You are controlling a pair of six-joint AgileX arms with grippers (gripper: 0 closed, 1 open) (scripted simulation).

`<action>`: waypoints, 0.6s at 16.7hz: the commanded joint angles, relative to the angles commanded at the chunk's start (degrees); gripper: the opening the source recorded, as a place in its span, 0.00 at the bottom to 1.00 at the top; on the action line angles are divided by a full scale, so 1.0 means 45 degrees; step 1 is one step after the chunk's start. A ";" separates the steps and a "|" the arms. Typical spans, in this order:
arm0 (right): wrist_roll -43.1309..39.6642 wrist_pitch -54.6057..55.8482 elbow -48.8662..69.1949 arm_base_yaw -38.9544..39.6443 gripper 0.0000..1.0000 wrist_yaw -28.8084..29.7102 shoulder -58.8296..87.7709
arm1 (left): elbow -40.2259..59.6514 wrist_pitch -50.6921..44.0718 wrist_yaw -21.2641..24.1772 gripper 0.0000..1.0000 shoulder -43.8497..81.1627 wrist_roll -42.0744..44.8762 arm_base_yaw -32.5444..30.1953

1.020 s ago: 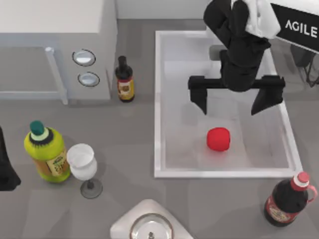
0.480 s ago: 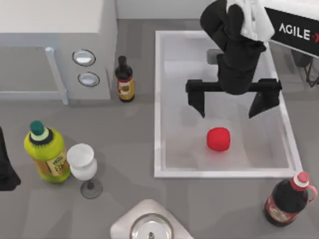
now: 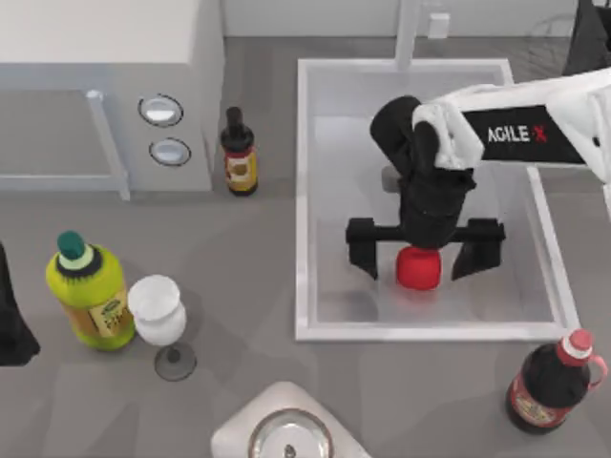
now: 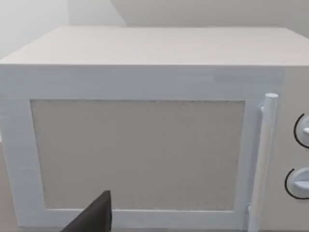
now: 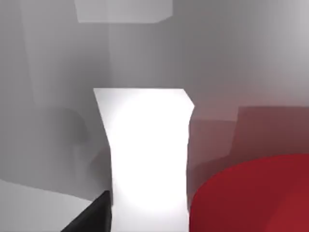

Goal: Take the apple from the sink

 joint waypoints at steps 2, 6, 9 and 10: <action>0.0014 0.0694 -0.0373 0.0017 1.00 0.0006 0.0486 | 0.0000 0.0000 0.0000 1.00 0.0000 0.0000 0.0000; 0.0018 0.0855 -0.0471 0.0022 1.00 0.0008 0.0619 | 0.0000 0.0000 0.0000 1.00 0.0000 0.0000 0.0000; 0.0018 0.0855 -0.0471 0.0022 0.85 0.0008 0.0619 | 0.0000 0.0000 0.0000 1.00 0.0000 0.0000 0.0000; 0.0018 0.0855 -0.0471 0.0022 0.77 0.0008 0.0619 | 0.0000 0.0000 0.0000 1.00 0.0000 0.0000 0.0000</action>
